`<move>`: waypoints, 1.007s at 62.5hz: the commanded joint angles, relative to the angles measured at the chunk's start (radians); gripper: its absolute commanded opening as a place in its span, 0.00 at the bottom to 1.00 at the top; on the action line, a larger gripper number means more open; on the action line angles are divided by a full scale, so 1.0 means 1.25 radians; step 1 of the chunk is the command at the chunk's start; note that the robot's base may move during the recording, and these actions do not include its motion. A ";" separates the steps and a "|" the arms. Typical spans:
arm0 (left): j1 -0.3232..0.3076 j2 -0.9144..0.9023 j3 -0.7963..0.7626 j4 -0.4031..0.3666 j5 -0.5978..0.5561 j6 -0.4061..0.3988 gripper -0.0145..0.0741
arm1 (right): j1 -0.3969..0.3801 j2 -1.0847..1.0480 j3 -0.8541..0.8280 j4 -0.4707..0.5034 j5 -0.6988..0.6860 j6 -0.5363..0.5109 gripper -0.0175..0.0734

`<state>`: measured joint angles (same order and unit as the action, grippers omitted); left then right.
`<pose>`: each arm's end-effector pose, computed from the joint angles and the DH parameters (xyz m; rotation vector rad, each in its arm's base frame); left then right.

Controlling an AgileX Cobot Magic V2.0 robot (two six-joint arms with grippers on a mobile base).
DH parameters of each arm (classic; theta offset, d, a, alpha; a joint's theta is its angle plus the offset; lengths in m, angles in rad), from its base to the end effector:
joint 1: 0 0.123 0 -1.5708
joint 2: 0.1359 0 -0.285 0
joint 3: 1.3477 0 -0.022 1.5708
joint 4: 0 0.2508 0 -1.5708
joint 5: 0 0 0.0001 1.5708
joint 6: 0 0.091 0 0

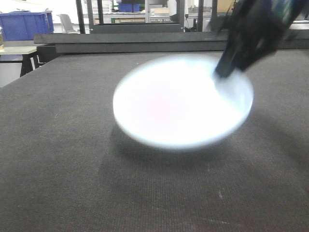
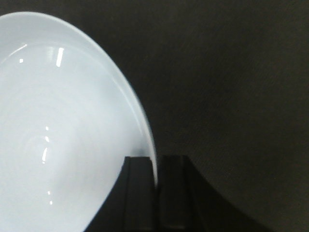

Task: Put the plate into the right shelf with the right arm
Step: 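Close the right gripper on the plate rim and lift it upright, then drive the base away from the table holding the plate in the right gripper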

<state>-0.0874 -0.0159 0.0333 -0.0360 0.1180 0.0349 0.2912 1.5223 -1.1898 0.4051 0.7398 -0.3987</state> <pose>0.0563 -0.0053 0.1921 0.0733 1.6177 -0.0715 0.3043 0.1165 0.2963 -0.5867 2.4456 0.4193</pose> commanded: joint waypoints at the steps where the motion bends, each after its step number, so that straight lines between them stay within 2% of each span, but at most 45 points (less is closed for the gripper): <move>1: -0.004 -0.005 0.006 -0.005 -0.070 -0.003 0.11 | -0.015 -0.141 -0.017 0.015 -0.007 0.017 0.26; 11: -0.004 -0.005 0.006 -0.005 -0.070 -0.003 0.11 | -0.022 -0.334 0.038 0.015 -0.030 0.017 0.26; 24: -0.004 -0.005 0.006 -0.005 -0.070 -0.003 0.11 | -0.022 -0.618 0.171 0.015 -0.140 0.017 0.26; 33: -0.004 -0.005 0.006 -0.005 -0.070 -0.003 0.11 | -0.022 -0.824 0.295 0.015 -0.264 0.017 0.26; 44: -0.004 -0.005 0.006 -0.005 -0.070 -0.003 0.11 | -0.022 -1.063 0.473 0.015 -0.464 0.017 0.26; 54: -0.004 -0.005 0.006 -0.005 -0.070 -0.003 0.11 | -0.022 -1.167 0.588 0.015 -0.562 0.017 0.26; 63: -0.004 -0.005 0.006 -0.005 -0.070 -0.003 0.11 | -0.022 -1.184 0.623 0.015 -0.587 0.017 0.25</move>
<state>-0.0874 -0.0159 0.0333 -0.0360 0.1180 0.0349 0.2712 0.0335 -0.3961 0.4111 0.1267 -0.3775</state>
